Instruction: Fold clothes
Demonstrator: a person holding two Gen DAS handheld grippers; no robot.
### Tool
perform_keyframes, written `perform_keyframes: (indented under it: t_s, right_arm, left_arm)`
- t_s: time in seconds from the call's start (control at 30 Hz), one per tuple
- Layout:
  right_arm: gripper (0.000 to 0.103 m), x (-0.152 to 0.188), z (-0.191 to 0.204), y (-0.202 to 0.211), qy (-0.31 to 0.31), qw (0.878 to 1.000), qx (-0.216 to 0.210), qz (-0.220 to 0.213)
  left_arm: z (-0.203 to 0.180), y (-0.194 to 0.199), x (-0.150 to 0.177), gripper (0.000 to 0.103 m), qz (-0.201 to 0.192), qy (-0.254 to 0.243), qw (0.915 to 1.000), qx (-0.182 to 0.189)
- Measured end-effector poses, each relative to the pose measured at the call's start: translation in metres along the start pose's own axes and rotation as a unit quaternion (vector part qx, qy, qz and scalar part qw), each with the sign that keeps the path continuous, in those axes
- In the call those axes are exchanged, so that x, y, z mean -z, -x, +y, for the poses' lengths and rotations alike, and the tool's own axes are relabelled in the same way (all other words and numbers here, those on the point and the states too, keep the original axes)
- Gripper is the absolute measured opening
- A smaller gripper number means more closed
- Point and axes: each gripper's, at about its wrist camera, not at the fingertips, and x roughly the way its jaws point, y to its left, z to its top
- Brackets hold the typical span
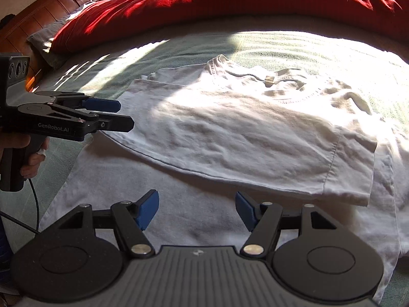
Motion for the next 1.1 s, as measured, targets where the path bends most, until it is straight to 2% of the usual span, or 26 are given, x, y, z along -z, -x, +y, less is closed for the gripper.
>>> perform_keyframes:
  t_s: [0.07,0.17,0.27,0.37,0.4,0.53,0.6,0.67,0.77,0.83,0.93,0.97,1.1]
  right_arm:
    - [0.071,0.006,-0.007,0.001,-0.013,1.0,0.008,0.005]
    - [0.071,0.013,-0.016,0.004,-0.03,0.999,0.012,0.006]
    - [0.071,0.016,-0.019,0.007,-0.036,0.999,0.014,0.001]
    - [0.071,0.017,-0.018,0.007,-0.036,0.999,0.016,0.002]
    - [0.071,0.017,-0.017,0.007,-0.035,0.999,0.016,0.001]
    - [0.071,0.017,-0.016,0.014,-0.02,1.0,0.02,-0.004]
    - [0.071,0.019,-0.016,0.015,-0.006,1.0,0.029,-0.003]
    - [0.071,0.022,-0.016,0.014,0.012,0.999,0.045,0.003]
    - [0.075,0.026,-0.015,0.007,0.043,0.996,0.075,0.019]
    - [0.077,0.031,-0.014,0.002,0.058,0.995,0.081,0.023]
    - [0.092,0.037,-0.01,-0.004,0.078,0.994,0.076,0.022]
    - [0.103,0.039,-0.007,-0.008,0.09,0.992,0.079,0.027]
    - [0.103,0.046,0.0,-0.016,0.108,0.989,0.095,0.029]
  left_arm:
    - [0.005,-0.002,0.01,0.074,0.006,0.031,0.9995,-0.005]
    - [0.006,0.015,0.009,0.074,-0.023,0.06,0.9979,-0.009]
    - [-0.001,0.024,0.006,0.078,-0.052,0.019,0.9977,-0.039]
    - [0.008,0.009,0.009,0.078,-0.018,0.029,0.9971,-0.068]
    - [0.01,0.008,0.01,0.073,-0.017,0.035,0.9968,-0.071]
    - [0.006,0.021,0.012,0.074,-0.031,0.054,0.9958,-0.067]
    - [-0.003,0.029,0.013,0.075,-0.039,0.05,0.9966,-0.053]
    - [-0.018,0.03,0.017,0.075,-0.039,0.019,0.9975,-0.056]
    - [-0.041,0.026,0.027,0.076,-0.034,-0.039,0.9952,-0.083]
    - [-0.05,0.018,0.035,0.076,-0.023,-0.057,0.9934,-0.097]
    - [-0.054,0.013,0.049,0.076,-0.013,-0.058,0.9943,-0.088]
    - [-0.055,0.014,0.053,0.076,-0.014,-0.061,0.9937,-0.093]
    - [-0.056,0.02,0.068,0.079,-0.014,-0.07,0.9918,-0.106]
